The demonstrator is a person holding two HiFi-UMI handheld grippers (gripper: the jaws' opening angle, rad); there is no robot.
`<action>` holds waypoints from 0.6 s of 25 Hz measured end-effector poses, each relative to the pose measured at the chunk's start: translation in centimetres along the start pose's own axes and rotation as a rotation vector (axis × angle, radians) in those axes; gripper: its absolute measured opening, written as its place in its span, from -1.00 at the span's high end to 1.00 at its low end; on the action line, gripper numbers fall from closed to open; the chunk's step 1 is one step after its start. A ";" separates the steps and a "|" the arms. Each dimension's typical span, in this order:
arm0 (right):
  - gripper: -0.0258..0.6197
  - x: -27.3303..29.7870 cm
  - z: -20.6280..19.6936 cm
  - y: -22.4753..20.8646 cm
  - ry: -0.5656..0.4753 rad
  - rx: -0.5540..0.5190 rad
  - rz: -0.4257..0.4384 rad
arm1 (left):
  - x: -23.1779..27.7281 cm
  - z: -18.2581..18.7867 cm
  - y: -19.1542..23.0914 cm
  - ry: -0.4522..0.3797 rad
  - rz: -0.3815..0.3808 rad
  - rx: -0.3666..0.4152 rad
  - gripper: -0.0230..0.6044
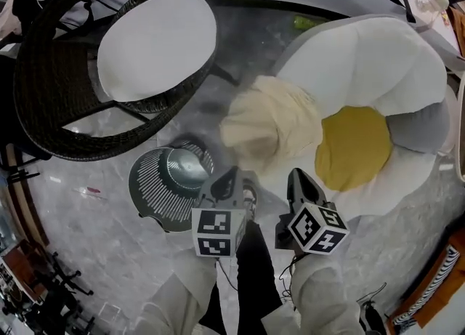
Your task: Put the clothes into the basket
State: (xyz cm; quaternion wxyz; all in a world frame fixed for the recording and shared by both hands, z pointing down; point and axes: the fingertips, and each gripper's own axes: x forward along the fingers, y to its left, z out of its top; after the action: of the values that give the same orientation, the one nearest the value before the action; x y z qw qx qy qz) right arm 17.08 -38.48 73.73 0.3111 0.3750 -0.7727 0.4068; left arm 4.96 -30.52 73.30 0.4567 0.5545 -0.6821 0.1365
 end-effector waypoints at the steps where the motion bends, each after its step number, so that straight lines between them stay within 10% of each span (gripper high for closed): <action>1: 0.84 0.5 0.0 -0.1 -0.003 -0.002 0.000 | 0.4 -0.2 0.3 0.000 0.002 -0.003 0.94; 15: 0.83 5.1 0.7 -0.5 0.036 -0.104 0.015 | 2.6 1.7 2.2 -0.030 0.056 -0.013 0.94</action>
State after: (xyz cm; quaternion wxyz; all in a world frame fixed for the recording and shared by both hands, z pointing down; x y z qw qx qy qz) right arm 14.70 -40.90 77.58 0.3409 0.3451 -0.7900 0.3750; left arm 2.33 -32.58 75.06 0.4460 0.5340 -0.7052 0.1363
